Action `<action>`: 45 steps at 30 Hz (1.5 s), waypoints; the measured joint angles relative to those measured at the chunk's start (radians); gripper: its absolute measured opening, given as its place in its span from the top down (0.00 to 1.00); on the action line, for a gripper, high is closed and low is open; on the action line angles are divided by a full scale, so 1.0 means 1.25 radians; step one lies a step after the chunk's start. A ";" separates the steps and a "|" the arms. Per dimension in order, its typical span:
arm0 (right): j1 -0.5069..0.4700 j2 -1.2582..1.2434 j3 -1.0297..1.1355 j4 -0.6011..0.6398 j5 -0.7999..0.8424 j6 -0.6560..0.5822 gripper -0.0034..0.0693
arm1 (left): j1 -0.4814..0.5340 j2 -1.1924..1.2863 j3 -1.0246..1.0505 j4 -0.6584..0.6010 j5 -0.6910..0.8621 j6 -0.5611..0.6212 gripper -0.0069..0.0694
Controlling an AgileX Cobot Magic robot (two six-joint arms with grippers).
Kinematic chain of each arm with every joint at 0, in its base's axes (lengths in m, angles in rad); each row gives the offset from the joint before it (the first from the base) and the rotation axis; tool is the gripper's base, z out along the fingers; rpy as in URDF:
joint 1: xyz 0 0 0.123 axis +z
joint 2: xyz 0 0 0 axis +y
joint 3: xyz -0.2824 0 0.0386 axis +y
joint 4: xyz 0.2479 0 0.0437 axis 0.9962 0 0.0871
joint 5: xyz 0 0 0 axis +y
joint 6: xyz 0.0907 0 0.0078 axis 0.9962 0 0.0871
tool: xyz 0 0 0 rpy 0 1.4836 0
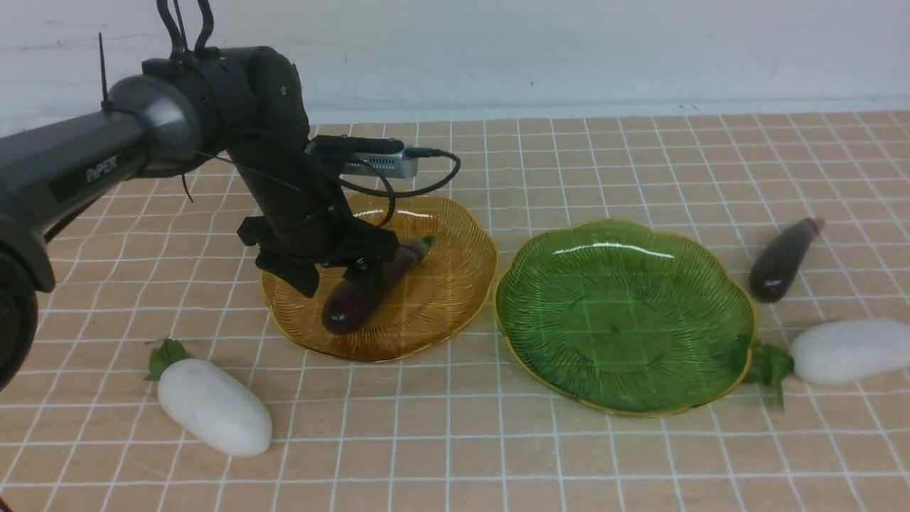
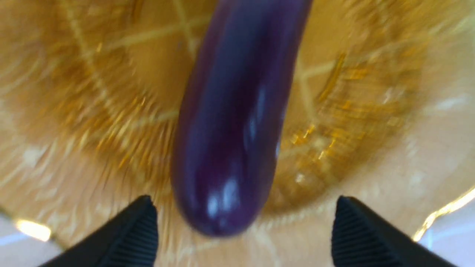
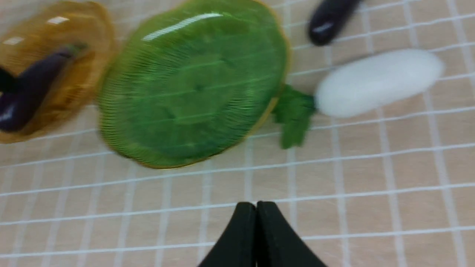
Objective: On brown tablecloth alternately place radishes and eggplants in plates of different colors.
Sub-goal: 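Pick up the eggplant and place it in the yellow plate, then pick up the eggplant and place it on the yellow plate with the right gripper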
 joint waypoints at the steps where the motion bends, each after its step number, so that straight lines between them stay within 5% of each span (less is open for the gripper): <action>1: -0.001 0.016 -0.006 -0.002 0.001 0.001 0.97 | 0.000 -0.001 0.000 0.002 0.003 0.000 0.19; 5: -0.065 0.192 -0.145 -0.004 0.014 0.007 0.97 | 0.000 -0.042 0.000 0.028 0.068 0.001 0.59; 6: -0.065 0.192 -0.151 -0.001 0.014 0.007 0.97 | 0.000 -0.045 0.000 0.029 0.070 0.003 0.61; 7: -0.105 0.260 -0.198 0.028 0.020 0.006 0.97 | 0.000 -0.068 0.000 0.034 0.077 0.008 0.76; 10: -0.150 0.371 -0.268 0.089 0.024 0.002 0.97 | -0.001 -0.136 0.000 0.035 0.086 0.018 0.89; 16: -0.154 0.528 -0.338 0.157 -0.028 -0.024 0.92 | -0.027 -0.229 0.001 0.035 0.087 0.032 0.91; 20: -0.154 0.649 -0.384 0.183 -0.112 -0.047 0.79 | -0.049 -0.303 0.024 0.032 0.093 0.037 0.91; 24: -0.154 0.758 -0.427 0.197 -0.183 -0.053 0.58 | -0.052 -0.363 0.066 0.035 0.096 0.038 0.91; 30: -0.144 0.951 -0.509 0.239 -0.258 -0.056 0.12 | -0.052 -0.430 0.135 0.070 0.106 0.038 0.91; 33: -0.125 1.012 -0.549 0.238 -0.266 -0.058 0.05 | -0.052 -0.435 0.140 0.084 0.107 0.036 0.91; 36: -0.106 1.048 -0.569 0.218 -0.268 -0.060 0.09 | -0.052 -0.435 0.140 0.097 0.107 0.033 0.91; 38: -0.104 1.052 -0.573 0.204 -0.264 -0.062 0.20 | -0.052 -0.436 0.140 0.098 0.107 0.033 0.91; 41: -0.104 1.054 -0.581 0.167 -0.240 -0.062 0.53 | -0.052 -0.437 0.140 0.104 0.107 0.033 0.91; 45: -0.104 1.015 -0.638 0.145 -0.147 -0.069 0.50 | -0.052 -0.437 0.140 0.110 0.107 0.031 0.91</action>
